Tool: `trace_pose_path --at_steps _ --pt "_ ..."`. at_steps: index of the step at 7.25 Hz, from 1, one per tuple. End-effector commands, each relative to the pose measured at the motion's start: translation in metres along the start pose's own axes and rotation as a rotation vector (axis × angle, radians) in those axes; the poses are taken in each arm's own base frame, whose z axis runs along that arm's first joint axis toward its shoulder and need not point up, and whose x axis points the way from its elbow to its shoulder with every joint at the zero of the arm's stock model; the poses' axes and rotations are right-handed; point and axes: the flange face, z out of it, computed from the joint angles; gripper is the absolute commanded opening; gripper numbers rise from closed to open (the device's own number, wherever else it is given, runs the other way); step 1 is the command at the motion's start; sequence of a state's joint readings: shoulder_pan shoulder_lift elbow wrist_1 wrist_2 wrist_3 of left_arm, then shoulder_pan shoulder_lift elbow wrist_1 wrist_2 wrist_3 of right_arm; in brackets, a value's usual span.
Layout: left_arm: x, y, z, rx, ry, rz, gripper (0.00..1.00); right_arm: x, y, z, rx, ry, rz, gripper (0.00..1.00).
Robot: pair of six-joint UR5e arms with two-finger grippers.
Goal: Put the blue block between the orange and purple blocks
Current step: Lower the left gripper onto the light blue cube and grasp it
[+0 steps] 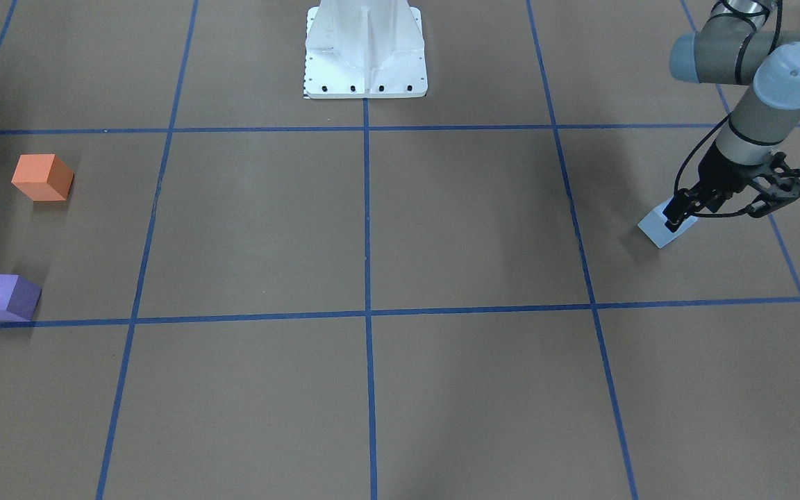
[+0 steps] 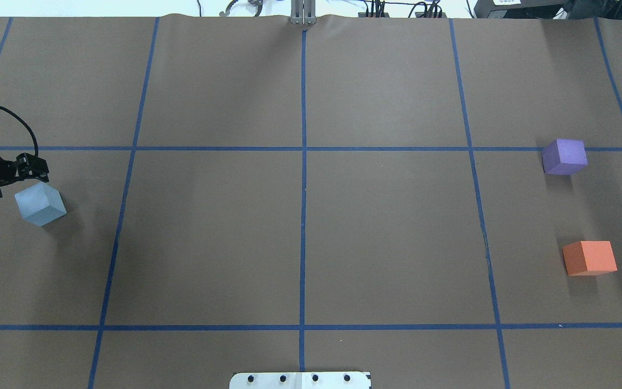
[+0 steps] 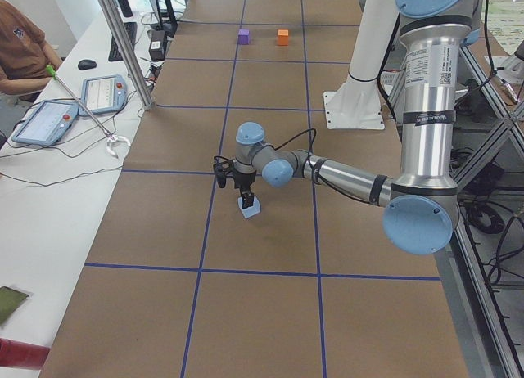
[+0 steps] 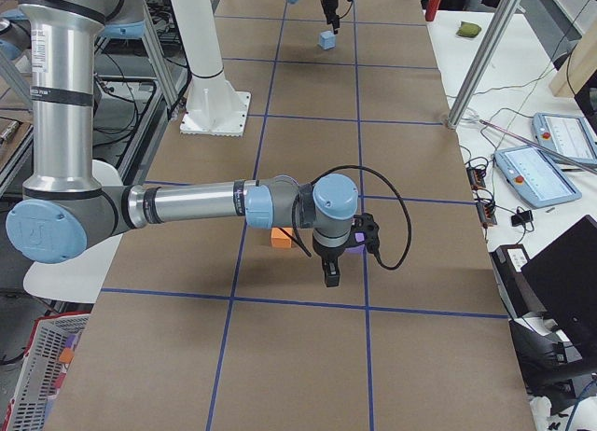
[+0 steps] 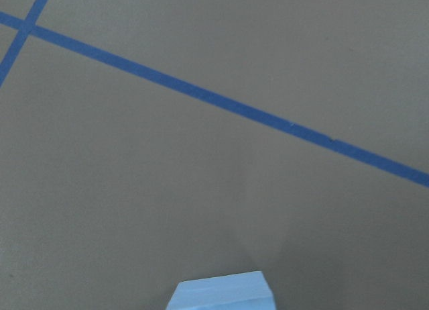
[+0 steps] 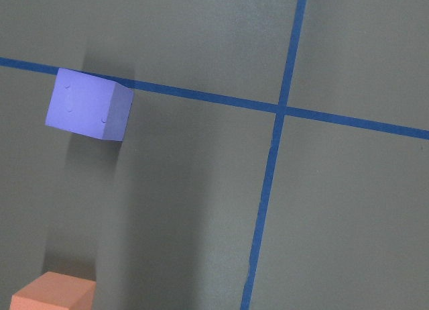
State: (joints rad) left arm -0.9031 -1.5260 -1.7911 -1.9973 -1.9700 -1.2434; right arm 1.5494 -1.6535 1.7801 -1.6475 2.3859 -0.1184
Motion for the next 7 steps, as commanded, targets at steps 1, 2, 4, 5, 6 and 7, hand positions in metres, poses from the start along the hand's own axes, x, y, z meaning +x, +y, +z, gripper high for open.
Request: trace_pose_path --at_steps 1,2,4,5,6,7 --pt "-0.004 0.008 0.009 -0.007 -0.015 0.007 1.00 0.000 0.000 0.000 -0.001 0.000 -0.001 0.99" --pt "-0.004 0.009 0.010 -0.010 -0.015 0.006 1.00 0.000 0.000 0.000 -0.001 0.000 -0.001 0.99" --pt "-0.001 0.013 0.024 -0.024 -0.029 0.014 1.00 0.000 0.000 0.000 -0.001 0.000 -0.001 0.99" --pt "0.001 0.018 0.027 -0.031 -0.031 0.023 1.00 0.000 0.000 0.000 -0.001 0.000 -0.001 0.99" --pt "0.004 0.022 0.029 -0.038 -0.031 0.032 1.00 0.001 0.000 0.001 -0.002 0.000 0.000 0.99" --pt "0.005 0.024 0.032 -0.041 -0.033 0.039 1.00 0.000 0.000 0.000 -0.001 0.000 -0.001 0.99"
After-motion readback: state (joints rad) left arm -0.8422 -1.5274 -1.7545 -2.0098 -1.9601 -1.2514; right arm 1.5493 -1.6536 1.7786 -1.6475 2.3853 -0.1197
